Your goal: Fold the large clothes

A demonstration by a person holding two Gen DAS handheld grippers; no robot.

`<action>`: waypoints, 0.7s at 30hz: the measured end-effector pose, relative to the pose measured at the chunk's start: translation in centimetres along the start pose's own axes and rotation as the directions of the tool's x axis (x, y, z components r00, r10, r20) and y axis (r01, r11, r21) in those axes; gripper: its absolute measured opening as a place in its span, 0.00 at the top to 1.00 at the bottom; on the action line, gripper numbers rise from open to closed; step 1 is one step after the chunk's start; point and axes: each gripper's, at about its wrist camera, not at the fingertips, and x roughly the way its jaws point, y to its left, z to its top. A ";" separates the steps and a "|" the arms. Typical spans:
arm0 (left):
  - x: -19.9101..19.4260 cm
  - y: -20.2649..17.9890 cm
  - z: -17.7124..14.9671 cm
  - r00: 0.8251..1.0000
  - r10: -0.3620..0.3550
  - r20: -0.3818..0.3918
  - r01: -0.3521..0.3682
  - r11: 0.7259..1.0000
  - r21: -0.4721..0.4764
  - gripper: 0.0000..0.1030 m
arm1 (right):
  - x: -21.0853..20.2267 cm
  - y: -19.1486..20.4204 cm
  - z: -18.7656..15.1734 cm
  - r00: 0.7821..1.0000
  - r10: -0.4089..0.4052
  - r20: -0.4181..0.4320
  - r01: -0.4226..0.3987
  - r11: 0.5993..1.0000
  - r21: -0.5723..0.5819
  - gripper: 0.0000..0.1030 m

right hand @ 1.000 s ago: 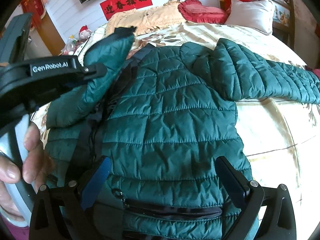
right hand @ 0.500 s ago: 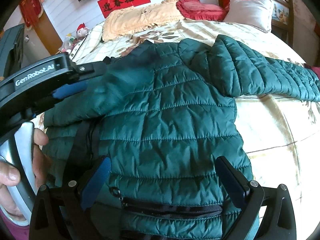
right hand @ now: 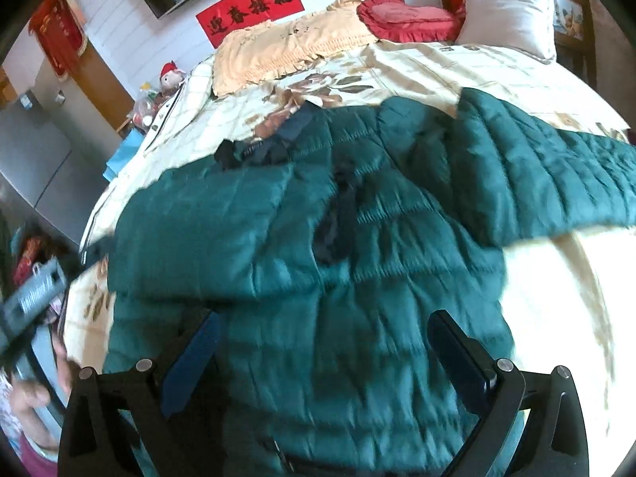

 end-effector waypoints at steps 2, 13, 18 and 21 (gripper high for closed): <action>0.1 2.7 -0.2 0.999 0.041 -0.001 -0.041 0.998 -0.057 0.39 | 1.3 0.2 1.1 1.000 0.005 -0.014 -0.005 1.000 0.021 0.00; -0.2 12.9 -1.6 0.990 0.133 -0.041 -0.139 0.940 -0.311 0.39 | 6.2 2.7 3.6 1.000 -0.020 -0.023 0.018 0.998 -0.053 0.76; -0.5 13.5 -0.8 0.992 0.125 -0.020 -0.124 0.930 -0.346 0.39 | 1.8 3.3 4.7 0.991 -0.038 0.127 0.055 0.989 -0.136 0.83; -0.2 12.6 -0.3 0.992 0.123 -0.013 -0.121 0.938 -0.325 0.39 | -1.2 2.6 5.4 0.974 -0.080 0.214 0.113 0.982 -0.149 0.84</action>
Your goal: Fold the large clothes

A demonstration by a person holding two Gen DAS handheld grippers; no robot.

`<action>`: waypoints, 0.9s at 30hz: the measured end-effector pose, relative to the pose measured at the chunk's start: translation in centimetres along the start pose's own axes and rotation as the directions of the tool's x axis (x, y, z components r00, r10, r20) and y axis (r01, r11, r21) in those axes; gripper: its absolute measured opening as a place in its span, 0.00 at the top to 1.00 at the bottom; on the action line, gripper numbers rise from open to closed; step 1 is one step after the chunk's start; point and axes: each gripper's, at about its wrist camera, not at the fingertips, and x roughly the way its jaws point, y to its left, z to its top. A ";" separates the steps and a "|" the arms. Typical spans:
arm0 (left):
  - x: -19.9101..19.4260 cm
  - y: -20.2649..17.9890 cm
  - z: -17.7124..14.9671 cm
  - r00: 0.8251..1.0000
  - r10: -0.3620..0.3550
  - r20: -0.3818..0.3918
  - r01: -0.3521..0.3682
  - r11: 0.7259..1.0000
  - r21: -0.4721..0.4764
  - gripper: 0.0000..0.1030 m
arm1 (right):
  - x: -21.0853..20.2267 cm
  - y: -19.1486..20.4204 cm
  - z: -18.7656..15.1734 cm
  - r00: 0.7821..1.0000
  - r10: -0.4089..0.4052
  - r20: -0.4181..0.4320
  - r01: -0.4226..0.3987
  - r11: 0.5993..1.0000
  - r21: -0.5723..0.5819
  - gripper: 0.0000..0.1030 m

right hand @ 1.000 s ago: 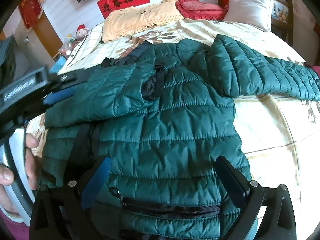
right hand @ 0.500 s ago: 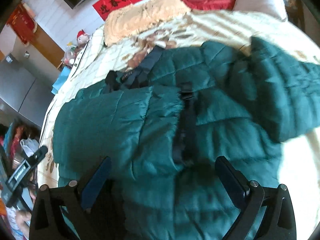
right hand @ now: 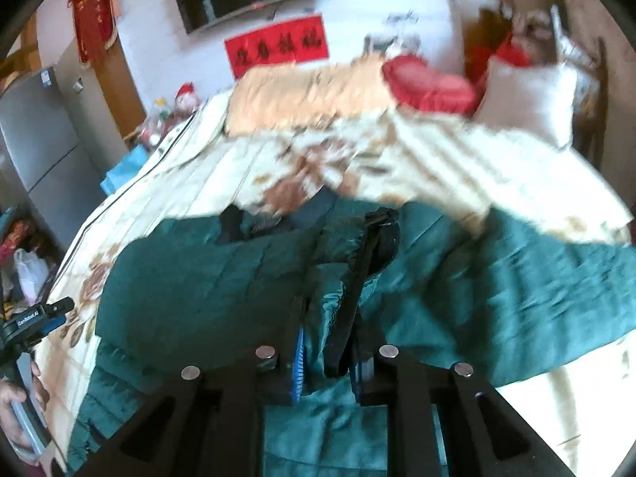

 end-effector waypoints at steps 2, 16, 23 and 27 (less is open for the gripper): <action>0.5 -0.9 -0.2 1.000 0.000 -0.014 0.000 1.000 0.026 0.39 | -0.7 -1.1 0.3 0.999 -0.046 0.020 0.046 0.999 -0.003 0.84; 3.9 -4.9 0.3 0.999 0.004 -0.034 -0.003 1.000 0.027 0.39 | 3.5 -4.2 -1.3 0.986 -0.124 -0.110 0.131 0.990 0.052 0.27; 6.5 -6.0 0.7 0.995 0.098 -0.036 -0.094 0.991 0.091 0.39 | 1.4 0.7 -0.4 0.997 -0.064 -0.041 0.060 0.993 -0.099 0.42; 7.7 -5.8 0.4 0.991 0.127 -0.046 -0.122 0.988 0.098 0.39 | 5.1 3.7 -0.7 0.996 -0.029 -0.081 0.015 0.987 -0.161 0.46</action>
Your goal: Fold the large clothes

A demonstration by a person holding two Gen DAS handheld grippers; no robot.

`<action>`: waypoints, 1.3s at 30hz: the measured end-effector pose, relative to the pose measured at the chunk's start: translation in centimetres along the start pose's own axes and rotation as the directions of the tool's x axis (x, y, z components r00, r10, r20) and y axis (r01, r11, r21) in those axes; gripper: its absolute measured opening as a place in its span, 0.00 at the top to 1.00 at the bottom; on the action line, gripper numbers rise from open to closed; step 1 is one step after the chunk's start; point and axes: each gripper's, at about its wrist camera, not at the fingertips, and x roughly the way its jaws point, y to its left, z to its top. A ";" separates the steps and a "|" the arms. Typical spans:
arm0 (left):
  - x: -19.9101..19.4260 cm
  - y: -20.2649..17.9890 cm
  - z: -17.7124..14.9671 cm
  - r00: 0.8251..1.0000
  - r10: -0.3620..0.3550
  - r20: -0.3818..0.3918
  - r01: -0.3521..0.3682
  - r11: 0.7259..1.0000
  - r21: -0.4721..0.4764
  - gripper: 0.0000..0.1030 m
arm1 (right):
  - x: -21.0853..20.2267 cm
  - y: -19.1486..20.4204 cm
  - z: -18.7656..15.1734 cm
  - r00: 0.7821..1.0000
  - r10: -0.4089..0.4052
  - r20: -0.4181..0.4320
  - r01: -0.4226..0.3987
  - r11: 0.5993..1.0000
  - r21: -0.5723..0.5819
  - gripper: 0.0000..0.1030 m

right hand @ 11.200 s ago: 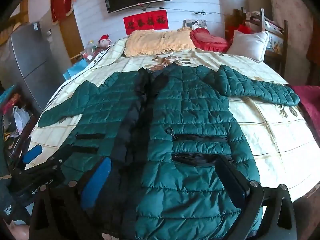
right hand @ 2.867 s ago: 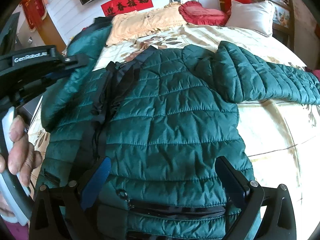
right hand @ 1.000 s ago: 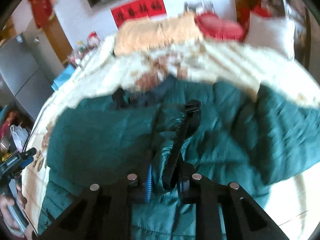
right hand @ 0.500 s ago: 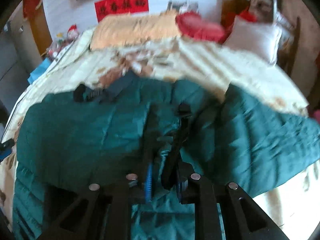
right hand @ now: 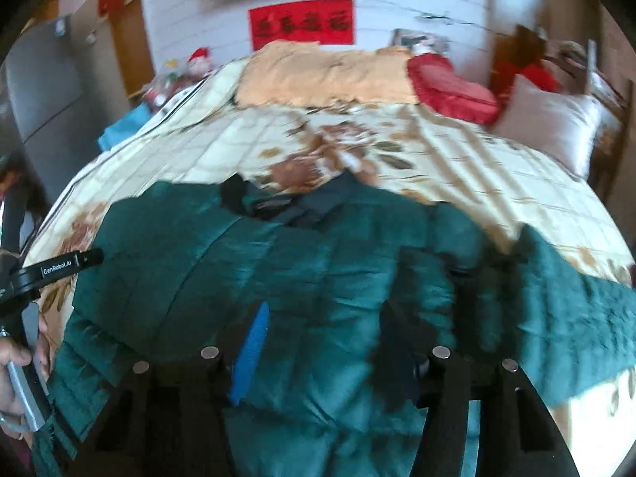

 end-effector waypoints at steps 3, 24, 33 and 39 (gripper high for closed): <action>0.7 -0.2 -0.3 1.000 0.025 0.003 -0.025 0.999 0.022 0.32 | 3.5 1.2 -0.1 0.999 -0.003 -0.048 0.002 1.000 -0.017 0.46; -2.0 0.7 -0.9 0.998 -0.045 0.047 0.045 0.999 -0.016 0.23 | 0.6 -1.1 -2.8 0.997 -0.068 -0.038 0.068 0.998 -0.005 0.46; -5.6 -2.7 -1.3 0.990 -0.106 0.094 0.101 0.993 0.057 0.23 | 1.6 -1.4 -3.9 0.990 -0.103 -0.099 0.104 0.995 -0.002 0.46; -4.4 -4.7 -1.6 0.992 -0.105 0.075 0.099 0.992 0.079 0.23 | -1.7 -1.5 -2.8 0.995 -0.094 -0.012 0.094 0.995 0.020 0.46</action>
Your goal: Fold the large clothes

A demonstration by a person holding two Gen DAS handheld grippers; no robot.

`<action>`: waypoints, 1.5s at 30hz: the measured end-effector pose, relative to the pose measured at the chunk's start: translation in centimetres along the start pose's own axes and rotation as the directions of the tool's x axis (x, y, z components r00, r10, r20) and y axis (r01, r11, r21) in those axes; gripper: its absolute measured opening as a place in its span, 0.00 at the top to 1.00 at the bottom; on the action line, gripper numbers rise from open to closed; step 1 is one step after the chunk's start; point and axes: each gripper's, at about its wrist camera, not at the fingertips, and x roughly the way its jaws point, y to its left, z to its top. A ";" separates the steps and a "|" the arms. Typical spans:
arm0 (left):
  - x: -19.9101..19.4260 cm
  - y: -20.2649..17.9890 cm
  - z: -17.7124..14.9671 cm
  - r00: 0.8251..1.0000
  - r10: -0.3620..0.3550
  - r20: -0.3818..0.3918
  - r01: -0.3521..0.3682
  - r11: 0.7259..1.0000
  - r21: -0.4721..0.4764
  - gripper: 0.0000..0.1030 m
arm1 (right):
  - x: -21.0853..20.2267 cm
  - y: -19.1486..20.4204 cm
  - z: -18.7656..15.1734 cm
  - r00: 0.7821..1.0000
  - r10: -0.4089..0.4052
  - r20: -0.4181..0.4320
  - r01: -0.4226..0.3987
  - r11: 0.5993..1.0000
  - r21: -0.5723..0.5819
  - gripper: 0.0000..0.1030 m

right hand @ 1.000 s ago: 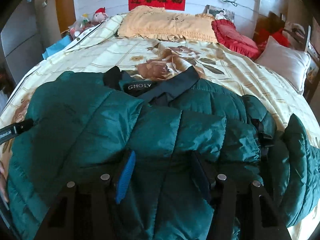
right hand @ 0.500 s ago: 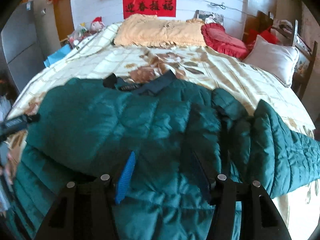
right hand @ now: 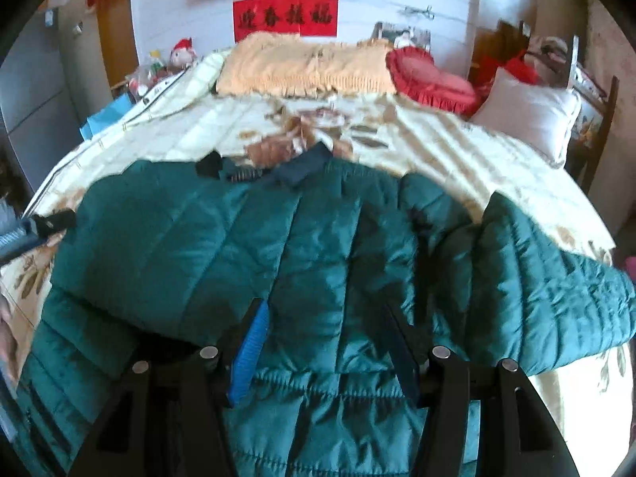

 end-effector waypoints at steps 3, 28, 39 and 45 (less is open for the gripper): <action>1.3 -0.4 -0.4 1.000 0.017 -0.021 -0.017 1.000 0.002 0.23 | 0.7 0.0 0.6 1.000 -0.020 -0.001 0.020 1.000 -0.001 0.46; 4.5 -0.8 -1.6 0.996 0.060 -0.066 -0.057 0.997 0.047 0.23 | 3.4 -0.3 -1.2 0.995 -0.045 -0.093 0.042 0.999 -0.030 0.45; -0.6 -1.9 -2.9 0.998 -0.040 -0.050 0.041 0.999 0.019 0.23 | -1.7 -2.8 -1.6 0.999 0.047 -0.015 -0.046 0.997 0.067 0.23; -2.4 -4.4 -3.8 0.992 -0.118 -0.046 0.120 0.992 0.045 0.23 | -4.5 -6.7 -2.5 1.000 -0.006 0.001 0.006 0.996 0.093 0.23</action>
